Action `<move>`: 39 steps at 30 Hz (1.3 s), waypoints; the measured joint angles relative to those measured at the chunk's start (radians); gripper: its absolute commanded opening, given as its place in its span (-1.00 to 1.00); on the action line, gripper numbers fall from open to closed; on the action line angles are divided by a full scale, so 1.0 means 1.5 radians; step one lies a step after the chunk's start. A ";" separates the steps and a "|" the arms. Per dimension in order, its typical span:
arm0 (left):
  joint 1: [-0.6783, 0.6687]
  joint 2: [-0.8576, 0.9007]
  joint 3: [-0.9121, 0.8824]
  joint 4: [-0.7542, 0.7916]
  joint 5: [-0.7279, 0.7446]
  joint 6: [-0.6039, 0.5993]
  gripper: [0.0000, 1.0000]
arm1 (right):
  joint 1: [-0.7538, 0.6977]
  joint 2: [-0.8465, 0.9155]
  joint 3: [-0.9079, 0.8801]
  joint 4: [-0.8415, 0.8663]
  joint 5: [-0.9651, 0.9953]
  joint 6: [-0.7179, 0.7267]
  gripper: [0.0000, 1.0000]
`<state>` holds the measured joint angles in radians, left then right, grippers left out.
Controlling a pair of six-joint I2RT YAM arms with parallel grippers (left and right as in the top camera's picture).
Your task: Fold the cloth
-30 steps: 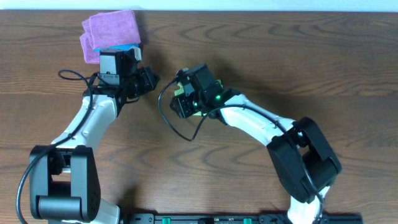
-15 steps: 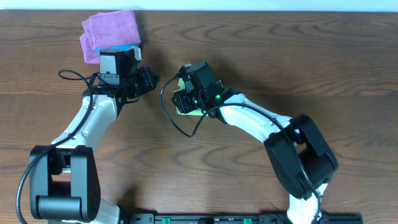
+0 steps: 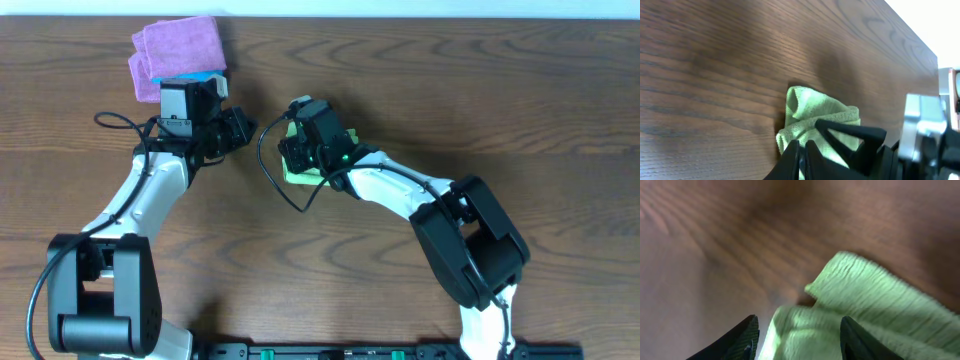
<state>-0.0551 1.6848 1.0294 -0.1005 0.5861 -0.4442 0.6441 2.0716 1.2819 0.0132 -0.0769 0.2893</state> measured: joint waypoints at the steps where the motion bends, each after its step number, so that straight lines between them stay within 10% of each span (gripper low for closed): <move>1: 0.000 0.000 0.000 0.000 0.004 0.000 -0.81 | -0.001 0.000 0.000 0.006 0.005 0.000 0.05; 8: 0.000 0.000 0.000 0.000 0.011 0.000 -0.70 | -0.017 0.000 0.000 0.007 0.021 0.000 0.06; 13: 0.000 0.000 0.000 0.000 0.020 0.002 -0.01 | -0.019 0.000 0.000 0.001 0.022 0.005 0.08; 17: 0.000 0.000 0.000 0.000 0.050 -0.001 0.47 | -0.024 -0.013 0.000 -0.013 0.023 0.011 0.94; 21: 0.000 0.000 0.000 0.000 0.083 0.000 0.95 | -0.051 -0.080 0.000 -0.056 0.030 0.020 0.99; 39: 0.000 0.000 0.000 -0.011 0.152 -0.056 0.90 | -0.269 -0.400 0.000 -0.490 0.006 -0.023 0.99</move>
<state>-0.0551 1.6848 1.0294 -0.1165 0.8146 -0.5282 0.2413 1.4712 1.2823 -0.7219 -0.0673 0.2546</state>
